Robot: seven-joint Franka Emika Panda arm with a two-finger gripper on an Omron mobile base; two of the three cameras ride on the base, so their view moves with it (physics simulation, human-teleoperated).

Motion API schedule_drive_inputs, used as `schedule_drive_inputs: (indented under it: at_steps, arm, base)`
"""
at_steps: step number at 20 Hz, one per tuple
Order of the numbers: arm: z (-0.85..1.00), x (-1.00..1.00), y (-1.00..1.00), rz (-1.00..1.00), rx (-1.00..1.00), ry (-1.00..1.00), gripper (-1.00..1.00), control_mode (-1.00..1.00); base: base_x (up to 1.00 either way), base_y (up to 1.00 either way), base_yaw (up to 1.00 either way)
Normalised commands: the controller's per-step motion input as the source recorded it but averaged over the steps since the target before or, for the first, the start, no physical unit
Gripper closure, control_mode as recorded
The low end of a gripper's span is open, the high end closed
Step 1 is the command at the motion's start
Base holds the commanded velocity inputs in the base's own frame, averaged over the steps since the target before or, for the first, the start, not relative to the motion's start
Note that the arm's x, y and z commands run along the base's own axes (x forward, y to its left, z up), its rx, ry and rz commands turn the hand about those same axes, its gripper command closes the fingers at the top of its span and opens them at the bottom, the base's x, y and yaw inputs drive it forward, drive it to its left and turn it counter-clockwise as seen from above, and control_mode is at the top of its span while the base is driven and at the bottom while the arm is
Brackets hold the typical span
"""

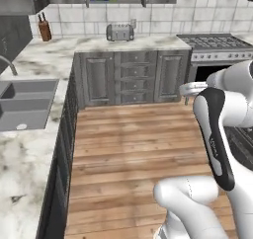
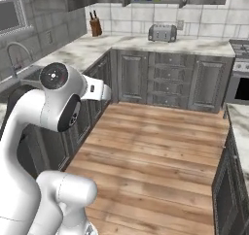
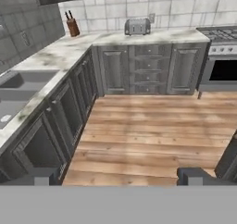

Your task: Retrieve the tupperware and aluminum foil from the cabinet and place them on the dining counter near the plate with mushrooms to prepare for storing leftovers.

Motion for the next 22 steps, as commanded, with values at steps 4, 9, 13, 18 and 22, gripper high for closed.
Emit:
schedule_drive_inputs:
  at_steps: [4, 9, 13, 18, 22]
  arm:
    - [0.00, 0.00, 0.00, 0.00, 0.00, 0.00, -1.00, 1.00]
    - [0.00, 0.00, 0.00, 0.00, 0.00, 0.00, -1.00, 1.00]
    - [0.00, 0.00, 0.00, 0.00, 0.00, 0.00, -1.00, 1.00]
    - [0.00, 0.00, 0.00, 0.00, 0.00, 0.00, -1.00, 1.00]
    - [0.00, 0.00, 0.00, 0.00, 0.00, 0.00, -1.00, 1.00]
  base:
    - [1.00, 0.00, 0.00]
    - [1.00, 0.00, 0.00]
    - [1.00, 0.01, 0.00]
    - [1.00, 0.00, 0.00]
    - [1.00, 0.01, -0.01]
